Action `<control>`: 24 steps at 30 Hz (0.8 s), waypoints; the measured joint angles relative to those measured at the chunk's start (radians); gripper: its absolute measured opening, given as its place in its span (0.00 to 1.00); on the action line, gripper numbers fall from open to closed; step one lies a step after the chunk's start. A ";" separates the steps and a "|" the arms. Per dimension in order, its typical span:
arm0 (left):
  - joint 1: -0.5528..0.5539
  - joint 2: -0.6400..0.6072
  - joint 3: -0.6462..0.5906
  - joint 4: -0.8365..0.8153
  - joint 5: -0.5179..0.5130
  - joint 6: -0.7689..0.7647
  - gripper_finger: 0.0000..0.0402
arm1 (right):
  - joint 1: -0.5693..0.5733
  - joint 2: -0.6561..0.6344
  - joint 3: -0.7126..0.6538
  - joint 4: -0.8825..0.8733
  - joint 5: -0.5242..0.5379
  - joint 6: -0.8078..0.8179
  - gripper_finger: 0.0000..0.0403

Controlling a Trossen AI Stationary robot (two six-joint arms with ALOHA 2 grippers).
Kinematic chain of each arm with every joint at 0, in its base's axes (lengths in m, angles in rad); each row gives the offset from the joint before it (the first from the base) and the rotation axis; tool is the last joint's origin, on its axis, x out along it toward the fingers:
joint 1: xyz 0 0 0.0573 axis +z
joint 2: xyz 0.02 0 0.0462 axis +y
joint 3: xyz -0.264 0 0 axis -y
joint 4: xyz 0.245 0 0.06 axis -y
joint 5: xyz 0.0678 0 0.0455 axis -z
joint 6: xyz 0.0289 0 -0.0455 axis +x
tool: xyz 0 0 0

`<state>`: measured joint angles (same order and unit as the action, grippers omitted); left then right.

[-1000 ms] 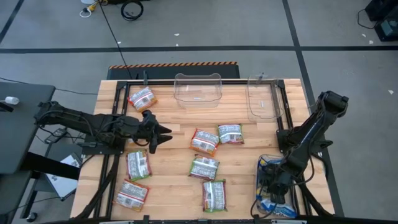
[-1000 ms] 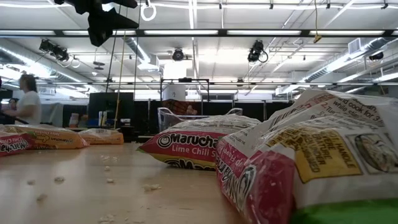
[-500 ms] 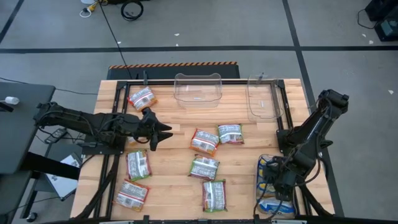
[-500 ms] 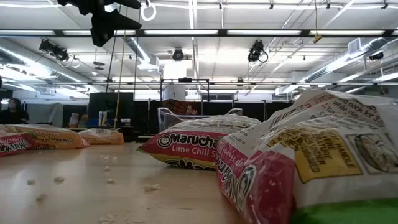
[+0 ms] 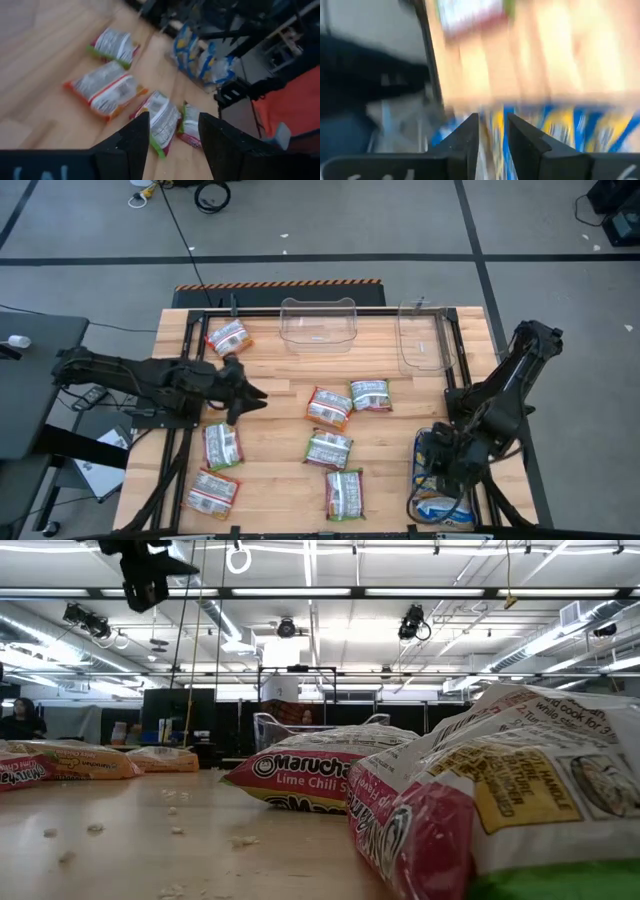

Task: Sort Maruchan noodles
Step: Adjust the blue noodle pack, then put the top red noodle pack into the top right transparent bin

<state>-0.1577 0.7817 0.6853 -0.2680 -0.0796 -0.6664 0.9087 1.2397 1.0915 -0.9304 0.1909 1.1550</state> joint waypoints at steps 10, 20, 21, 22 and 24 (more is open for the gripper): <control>0.004 -0.191 0.002 0.028 -0.082 0.155 0.29 | -0.159 -0.017 0.006 0.262 0.211 -0.317 0.21; 0.004 -0.206 0.001 0.029 -0.084 0.155 0.29 | -0.242 -0.023 0.005 0.394 0.321 -0.334 0.15; 0.004 -0.206 0.001 0.029 -0.084 0.155 0.29 | -0.248 -0.023 0.005 0.397 0.338 -0.303 0.14; 0.004 -0.206 0.001 0.029 -0.084 0.155 0.29 | -0.255 -0.022 0.005 0.408 0.352 -0.263 0.13; 0.004 -0.207 0.001 0.029 -0.084 0.155 0.29 | -0.269 -0.021 0.005 0.437 0.396 -0.179 0.12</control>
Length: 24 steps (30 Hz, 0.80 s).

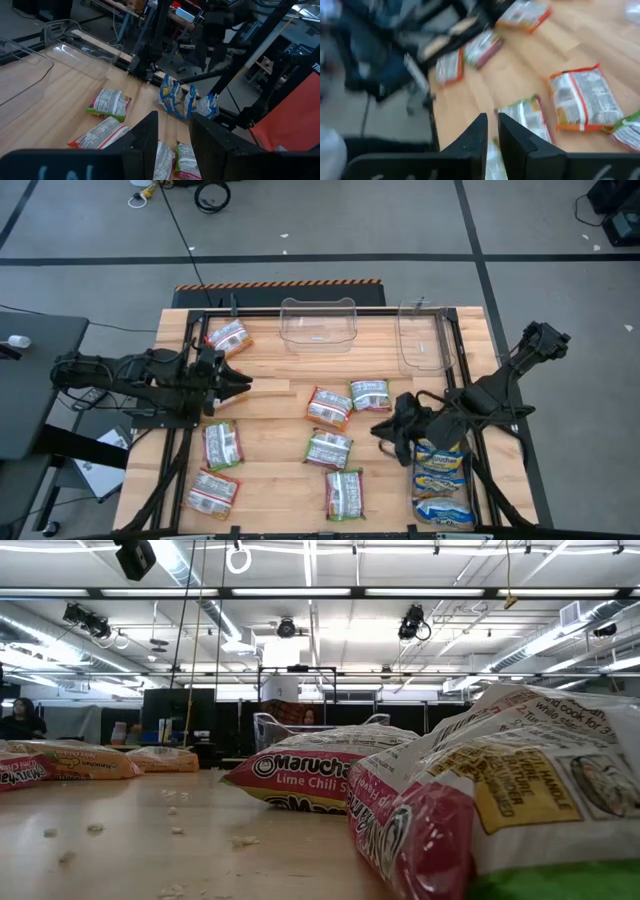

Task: Sort Maruchan noodles
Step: Put the top red noodle pack into the top right transparent bin

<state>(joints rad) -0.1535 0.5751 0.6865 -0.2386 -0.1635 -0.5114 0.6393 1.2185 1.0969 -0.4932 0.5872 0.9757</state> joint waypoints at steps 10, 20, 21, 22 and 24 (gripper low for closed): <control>0.000 0.000 0.000 0.000 0.000 0.000 0.29 | -0.139 0.005 0.000 0.017 0.153 0.307 0.06; 0.000 0.000 -0.001 0.000 0.000 0.000 0.29 | -0.255 0.005 0.000 0.014 0.093 0.380 0.04; 0.000 0.000 -0.001 0.000 0.000 0.000 0.29 | -0.261 0.005 0.000 0.014 0.093 0.368 0.04; 0.000 0.000 -0.001 0.000 0.000 0.000 0.29 | -0.267 0.005 0.000 0.014 0.093 0.357 0.03; 0.000 0.000 -0.001 0.000 0.000 0.000 0.29 | -0.278 0.005 0.000 0.014 0.092 0.346 0.02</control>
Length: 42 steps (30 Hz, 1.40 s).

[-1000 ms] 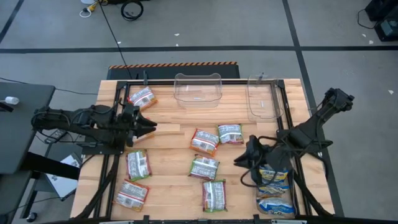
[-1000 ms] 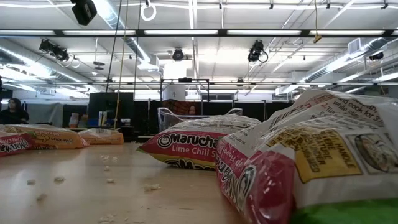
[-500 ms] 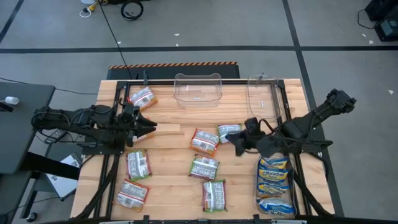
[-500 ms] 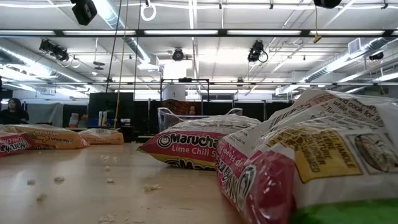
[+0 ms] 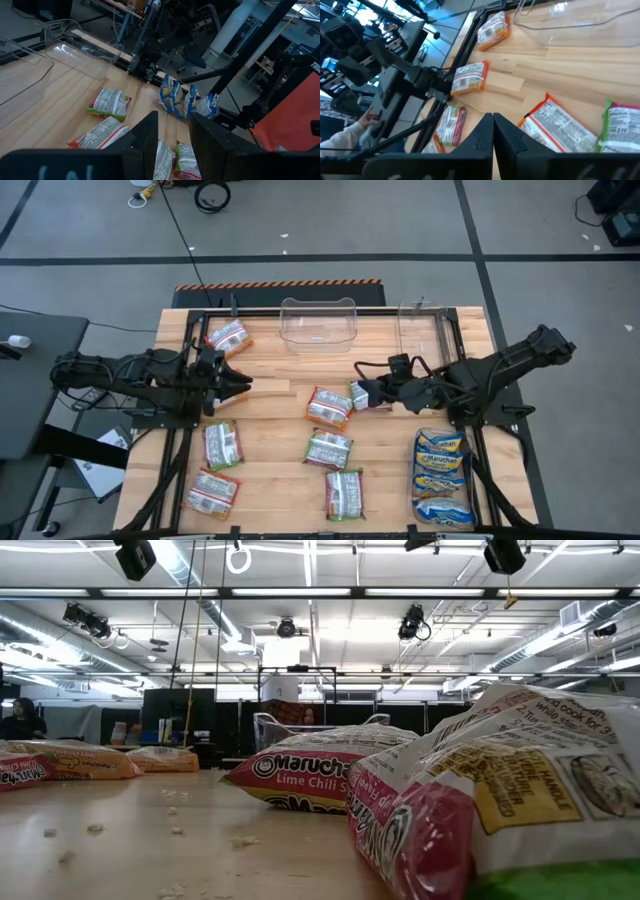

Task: Sort Maruchan noodles
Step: Put the top red noodle pack into the top right transparent bin

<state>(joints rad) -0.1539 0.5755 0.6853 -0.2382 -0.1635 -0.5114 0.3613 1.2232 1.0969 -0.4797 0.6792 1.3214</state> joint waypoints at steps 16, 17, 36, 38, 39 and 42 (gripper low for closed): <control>0.000 0.000 0.000 0.000 0.000 0.000 0.29 | -0.019 0.002 0.000 0.020 0.006 -0.033 0.02; 0.000 0.000 0.000 0.000 0.000 0.000 0.29 | -0.021 0.002 0.000 0.035 0.006 -0.031 0.02; 0.000 0.000 0.000 0.000 0.000 0.000 0.29 | -0.048 0.114 -0.078 -0.003 -0.220 -0.549 0.16; 0.000 0.000 0.000 0.000 0.000 0.000 0.29 | -0.057 0.150 -0.080 -0.067 -0.279 -0.606 0.22; 0.000 0.000 0.000 0.000 0.000 0.000 0.29 | -0.059 0.171 -0.080 -0.103 -0.299 -0.657 0.25; 0.000 0.000 0.000 0.000 0.000 0.000 0.29 | -0.055 0.237 -0.080 -0.187 -0.276 -0.825 0.34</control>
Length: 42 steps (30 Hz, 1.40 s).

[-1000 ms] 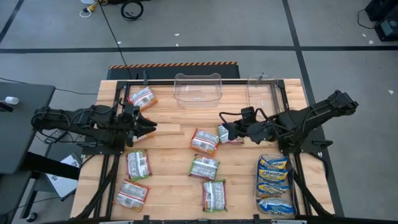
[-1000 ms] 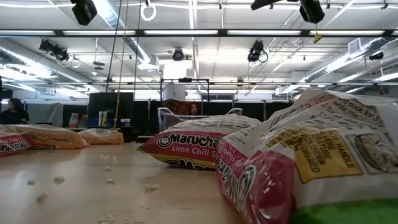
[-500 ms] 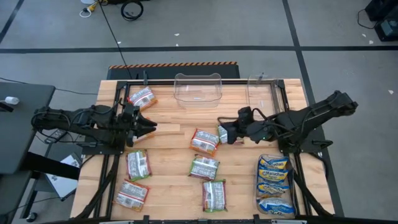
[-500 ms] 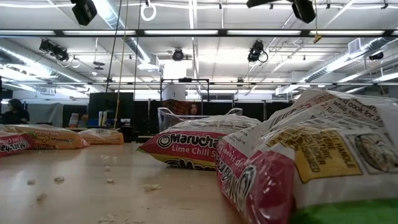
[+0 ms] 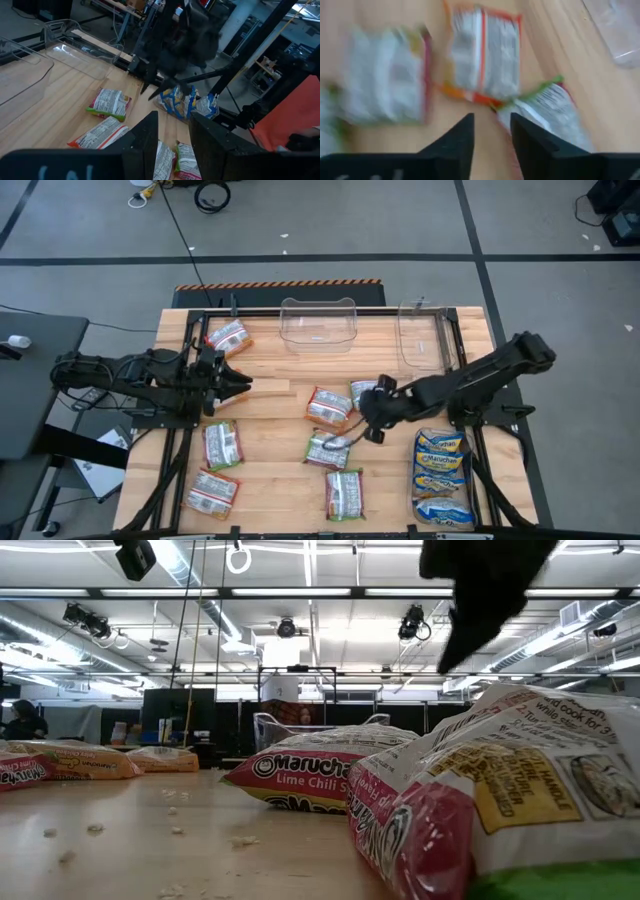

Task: Sort Maruchan noodles
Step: Put the top red noodle pack into the top right transparent bin

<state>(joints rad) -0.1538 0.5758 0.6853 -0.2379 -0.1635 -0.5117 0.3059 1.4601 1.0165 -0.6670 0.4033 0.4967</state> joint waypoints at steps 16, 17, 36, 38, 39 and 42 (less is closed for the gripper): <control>0.000 0.007 0.000 0.060 -0.065 0.058 0.29 | -0.011 0.259 -0.061 -0.005 0.148 -0.183 0.39; 0.000 0.016 0.000 0.084 -0.084 0.089 0.29 | -0.021 0.261 -0.061 0.015 0.153 -0.197 0.37; 0.073 0.367 0.199 0.330 -0.132 0.499 0.29 | -0.471 -0.133 0.253 -0.193 -0.617 -0.421 0.01; 0.072 0.409 0.230 0.331 -0.132 0.502 0.29 | -0.536 -0.183 0.264 -0.189 -0.727 -0.433 0.01; 0.070 0.428 0.247 0.325 -0.132 0.499 0.29 | -0.564 -0.205 0.264 -0.188 -0.764 -0.445 0.01; 0.050 0.474 0.307 0.331 -0.132 0.492 0.29 | -0.612 -0.257 0.248 -0.187 -0.767 -0.485 0.01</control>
<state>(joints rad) -0.1040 1.0500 0.9926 0.0935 -0.2957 -0.0198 -0.3062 1.2027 1.2645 -0.8543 -0.3633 0.0117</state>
